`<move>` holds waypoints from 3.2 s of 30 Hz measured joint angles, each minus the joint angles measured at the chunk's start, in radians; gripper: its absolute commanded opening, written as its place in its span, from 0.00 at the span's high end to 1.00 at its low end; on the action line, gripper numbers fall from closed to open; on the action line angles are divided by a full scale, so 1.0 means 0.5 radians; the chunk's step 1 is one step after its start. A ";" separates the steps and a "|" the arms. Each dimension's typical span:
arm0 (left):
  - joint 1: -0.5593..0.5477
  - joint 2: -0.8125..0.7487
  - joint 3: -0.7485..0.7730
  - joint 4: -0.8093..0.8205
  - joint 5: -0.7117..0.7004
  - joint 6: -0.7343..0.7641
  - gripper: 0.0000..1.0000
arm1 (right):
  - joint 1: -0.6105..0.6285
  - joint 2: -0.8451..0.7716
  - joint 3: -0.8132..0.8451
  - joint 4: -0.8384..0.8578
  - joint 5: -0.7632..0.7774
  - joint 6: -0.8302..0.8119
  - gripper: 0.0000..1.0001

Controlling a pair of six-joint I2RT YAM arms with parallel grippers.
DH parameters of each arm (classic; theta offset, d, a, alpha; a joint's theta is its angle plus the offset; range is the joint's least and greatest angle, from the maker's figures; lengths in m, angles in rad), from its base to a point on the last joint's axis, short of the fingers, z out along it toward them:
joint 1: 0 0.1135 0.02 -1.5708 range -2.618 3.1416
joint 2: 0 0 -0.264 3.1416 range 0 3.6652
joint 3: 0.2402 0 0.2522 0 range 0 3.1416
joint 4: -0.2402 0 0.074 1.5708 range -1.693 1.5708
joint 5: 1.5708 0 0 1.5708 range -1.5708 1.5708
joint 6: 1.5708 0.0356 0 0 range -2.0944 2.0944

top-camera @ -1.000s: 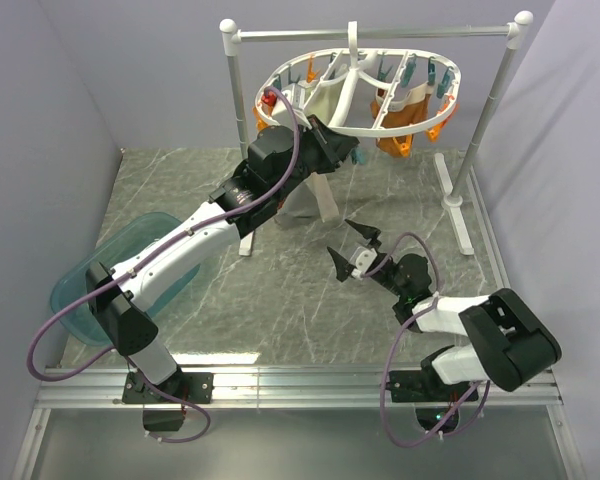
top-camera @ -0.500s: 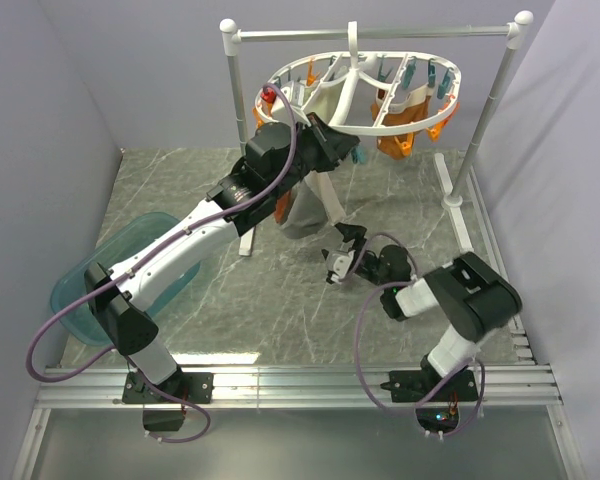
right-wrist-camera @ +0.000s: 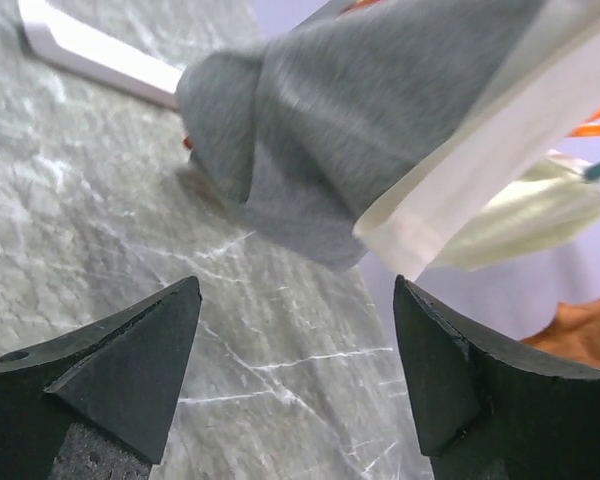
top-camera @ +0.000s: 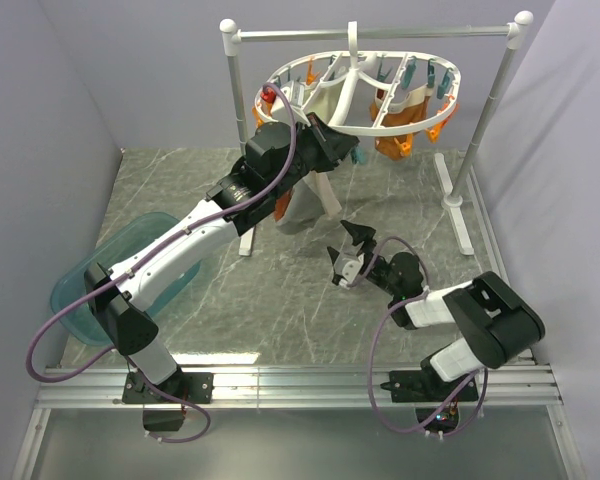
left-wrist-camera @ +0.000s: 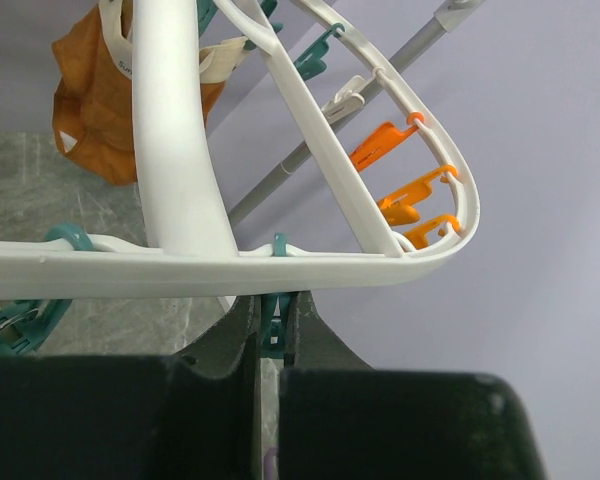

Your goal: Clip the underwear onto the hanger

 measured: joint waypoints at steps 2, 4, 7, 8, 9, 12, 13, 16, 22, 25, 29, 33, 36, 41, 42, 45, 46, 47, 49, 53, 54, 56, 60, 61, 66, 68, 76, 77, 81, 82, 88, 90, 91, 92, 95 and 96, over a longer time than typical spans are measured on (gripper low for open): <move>0.000 0.000 0.000 0.001 0.001 0.000 1.00 | 0.002 -0.066 -0.026 0.008 0.019 0.031 0.18; 0.001 0.000 0.000 -0.001 0.002 0.000 1.00 | 0.002 -0.089 -0.025 0.015 0.054 0.069 0.22; 0.001 0.000 0.000 0.000 0.002 0.001 1.00 | -0.005 -0.079 -0.007 0.011 0.114 0.111 0.23; 0.001 0.000 0.000 0.000 0.002 0.001 1.00 | -0.010 -0.068 0.009 0.012 0.120 0.116 0.22; 0.001 0.000 0.000 -0.001 0.002 0.002 1.00 | -0.012 -0.056 0.030 0.012 0.124 0.117 0.22; 0.002 0.000 0.000 -0.001 0.002 0.002 1.00 | -0.019 0.005 0.105 0.013 0.131 0.110 0.22; 0.002 0.000 0.000 -0.001 0.001 0.002 1.00 | -0.021 0.037 0.140 0.013 0.137 0.105 0.22; 0.005 0.000 0.000 -0.002 0.002 0.003 1.00 | -0.029 0.104 0.237 0.009 0.149 0.095 0.22; 0.017 0.000 0.000 -0.002 0.008 0.004 1.00 | -0.043 0.181 0.406 0.013 0.163 0.087 0.22; 0.024 0.000 0.000 -0.002 0.017 0.004 1.00 | -0.045 0.223 0.462 0.013 0.172 0.082 0.23; 0.034 0.000 0.000 -0.002 0.031 0.004 1.00 | -0.059 0.251 0.511 0.011 0.191 0.072 0.43; 0.041 0.000 -0.001 -0.002 0.037 0.004 1.00 | -0.092 0.253 0.517 0.012 0.198 0.063 0.71; 0.045 0.000 -0.002 -0.001 0.042 0.004 1.00 | -0.138 0.252 0.510 0.012 0.196 0.056 0.77; 0.047 0.000 -0.002 -0.001 0.054 0.004 1.00 | -0.216 0.178 0.437 0.009 0.140 0.083 0.66; 0.047 0.000 -0.002 -0.001 0.056 0.004 1.00 | -0.236 0.154 0.423 0.010 0.114 0.093 0.66; 0.047 0.000 -0.002 -0.001 0.062 0.004 1.00 | -0.290 0.105 0.403 0.012 0.049 0.132 0.73; 0.048 0.000 -0.002 0.000 0.066 0.004 1.00 | -0.308 0.095 0.400 0.012 0.021 0.143 0.77; 0.049 0.000 -0.002 -0.001 0.067 0.004 1.00 | -0.327 0.084 0.393 0.013 -0.008 0.160 0.82; 0.049 0.000 -0.002 0.000 0.067 0.005 1.00 | -0.351 0.072 0.383 0.012 -0.058 0.189 0.92; 0.050 0.000 -0.002 0.000 0.069 0.005 1.00 | -0.373 0.065 0.381 0.011 -0.126 0.237 0.86; 0.051 0.000 -0.002 0.000 0.070 0.005 1.00 | -0.375 0.060 0.381 0.012 -0.138 0.251 0.94; 0.051 0.000 -0.002 0.000 0.072 0.005 1.00 | -0.384 0.048 0.381 0.012 -0.169 0.274 1.00; 0.052 0.000 -0.002 0.001 0.075 0.005 1.00 | -0.404 0.021 0.381 0.012 -0.217 0.336 0.88; 0.053 0.000 -0.002 0.001 0.075 0.005 1.00 | -0.409 0.013 0.381 0.011 -0.223 0.359 0.87; 0.053 0.000 -0.002 0.002 0.085 0.005 1.00 | -0.434 -0.068 0.383 0.011 -0.268 0.410 1.00; 0.053 0.000 -0.002 0.002 0.089 0.005 1.00 | -0.449 -0.097 0.383 0.014 -0.287 0.430 0.89; 0.053 0.000 -0.002 0.002 0.095 0.005 1.00 | -0.480 -0.113 0.383 0.013 -0.408 0.463 0.81; 0.053 0.000 -0.002 0.002 0.097 0.005 1.00 | -0.484 -0.113 0.383 0.013 -0.426 0.458 0.75; 0.054 0.000 -0.002 0.002 0.102 0.005 1.00 | -0.492 -0.119 0.383 0.013 -0.469 0.452 1.00; 0.054 0.000 -0.002 0.002 0.102 0.005 1.00 | -0.496 -0.127 0.383 0.013 -0.486 0.435 1.00; 0.056 0.000 -0.002 0.002 0.105 0.005 1.00 | -0.519 -0.155 0.409 0.014 -0.552 0.431 1.00; 0.057 0.000 -0.002 0.002 0.105 0.005 1.00 | -0.522 -0.156 0.417 0.014 -0.558 0.431 1.00; 0.058 0.000 -0.002 0.002 0.105 0.005 1.00 | -0.523 -0.156 0.420 0.014 -0.561 0.433 0.89; 0.059 0.000 -0.002 0.002 0.106 0.005 1.00 | -0.523 -0.157 0.421 0.013 -0.566 0.443 0.79; 0.060 0.000 -0.010 0.008 0.111 0.005 1.00 | -0.527 -0.195 0.417 0.010 -0.605 0.488 0.54; 0.060 0.000 -0.011 0.006 0.112 0.005 1.00 | -0.528 -0.220 0.405 0.014 -0.630 0.497 0.50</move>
